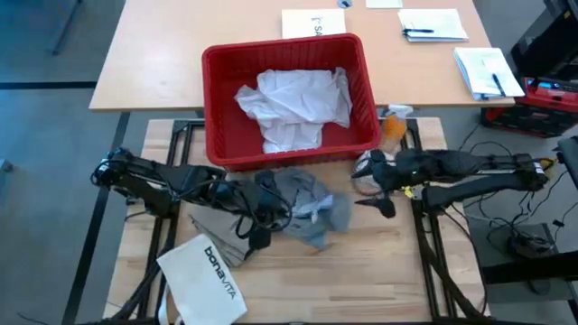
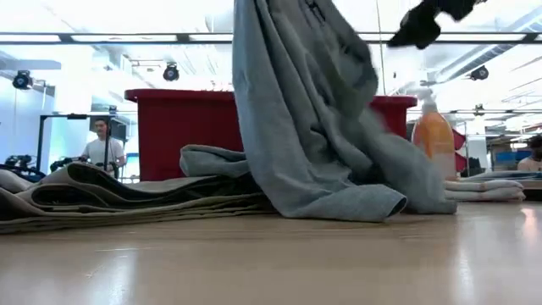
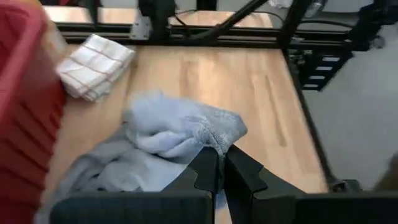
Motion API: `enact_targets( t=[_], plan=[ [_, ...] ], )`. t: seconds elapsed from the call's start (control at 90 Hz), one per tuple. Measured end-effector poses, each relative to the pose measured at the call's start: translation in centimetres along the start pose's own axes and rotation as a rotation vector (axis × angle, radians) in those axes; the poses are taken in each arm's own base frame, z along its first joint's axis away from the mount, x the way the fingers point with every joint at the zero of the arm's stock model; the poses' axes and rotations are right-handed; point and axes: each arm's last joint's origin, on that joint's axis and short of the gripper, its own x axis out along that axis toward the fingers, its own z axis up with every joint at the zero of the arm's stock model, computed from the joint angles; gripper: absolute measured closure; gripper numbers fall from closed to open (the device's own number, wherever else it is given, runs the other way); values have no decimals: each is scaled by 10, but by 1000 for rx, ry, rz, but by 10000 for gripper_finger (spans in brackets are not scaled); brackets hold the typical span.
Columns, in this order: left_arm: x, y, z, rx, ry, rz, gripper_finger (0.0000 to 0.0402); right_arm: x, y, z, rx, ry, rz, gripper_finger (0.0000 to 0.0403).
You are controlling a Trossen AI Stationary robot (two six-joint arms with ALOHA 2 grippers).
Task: Fold laundry
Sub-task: Fold the gray shirt
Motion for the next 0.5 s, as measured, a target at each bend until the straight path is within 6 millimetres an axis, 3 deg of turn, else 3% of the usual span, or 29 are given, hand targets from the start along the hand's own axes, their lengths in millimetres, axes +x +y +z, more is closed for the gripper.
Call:
enact_targets(
  t=[0.1,0.3,0.5],
  plan=[
    [0,0,-3,-2,37,-25,402,8,0,-4,-33,63,-5,63],
    [0,1,-9,7,98,-21,401,44,8,-13,-76,155,78,96],
    [0,5,-8,0,85,38,401,73,39,-22,-170,166,152,128]
  ],
)
